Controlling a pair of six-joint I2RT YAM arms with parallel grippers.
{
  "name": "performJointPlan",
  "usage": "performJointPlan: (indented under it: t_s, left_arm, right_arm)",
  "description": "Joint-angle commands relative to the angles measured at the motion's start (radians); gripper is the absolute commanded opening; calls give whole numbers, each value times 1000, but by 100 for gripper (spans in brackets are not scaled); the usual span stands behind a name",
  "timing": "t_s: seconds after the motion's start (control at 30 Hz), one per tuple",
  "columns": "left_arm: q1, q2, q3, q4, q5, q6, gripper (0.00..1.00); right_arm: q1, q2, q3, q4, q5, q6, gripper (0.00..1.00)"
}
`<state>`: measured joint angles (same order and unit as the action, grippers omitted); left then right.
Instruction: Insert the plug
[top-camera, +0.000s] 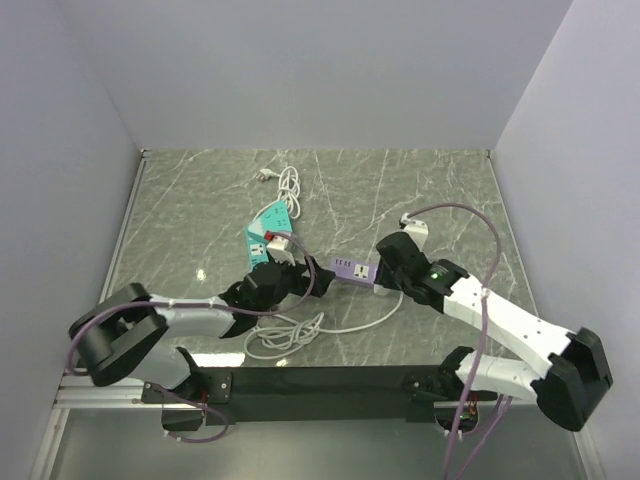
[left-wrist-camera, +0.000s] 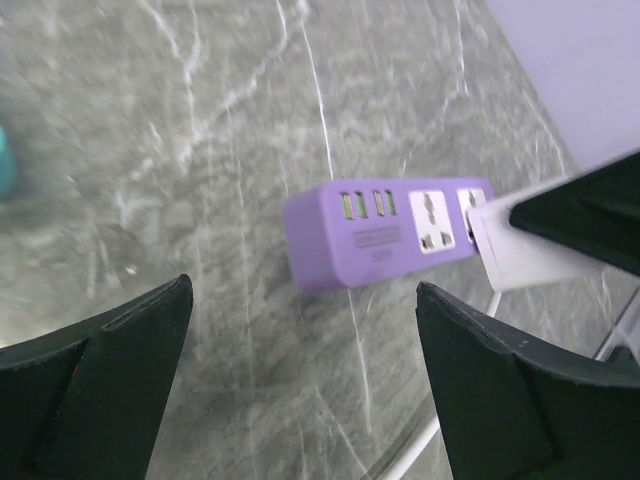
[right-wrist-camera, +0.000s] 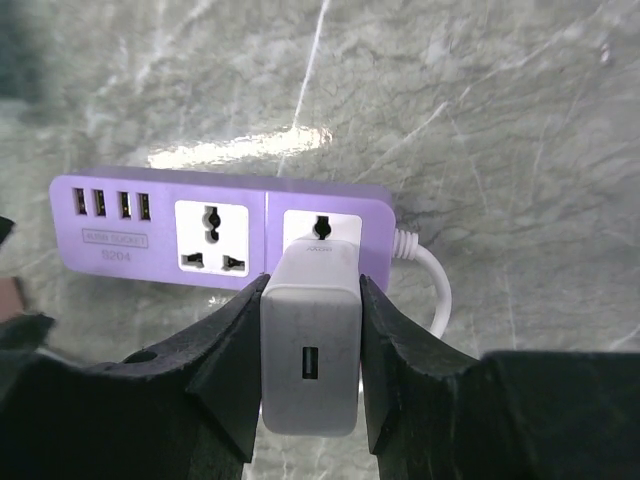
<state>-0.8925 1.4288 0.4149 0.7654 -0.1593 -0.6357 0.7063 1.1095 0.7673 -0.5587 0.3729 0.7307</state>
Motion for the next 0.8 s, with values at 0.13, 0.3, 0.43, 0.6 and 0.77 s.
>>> performJointPlan:
  t_s: [0.13, 0.3, 0.43, 0.6, 0.77]
  left_arm:
    - [-2, -149, 64, -207, -123, 19, 99]
    - [-2, -185, 64, -247, -134, 13, 100]
    - [-2, -206, 61, -271, -151, 18, 99]
    - [0, -194, 64, -262, -158, 28, 99]
    - [0, -116, 113, -258, -152, 36, 99]
  right_arm:
    - [-4, -120, -14, 25, 35, -89, 22]
    - [-5, -47, -19, 71, 17, -91, 14]
    - [-5, 22, 12, 86, 17, -105, 6]
    - [-5, 96, 46, 74, -2, -93, 3]
    - [-7, 139, 70, 65, -32, -27, 0]
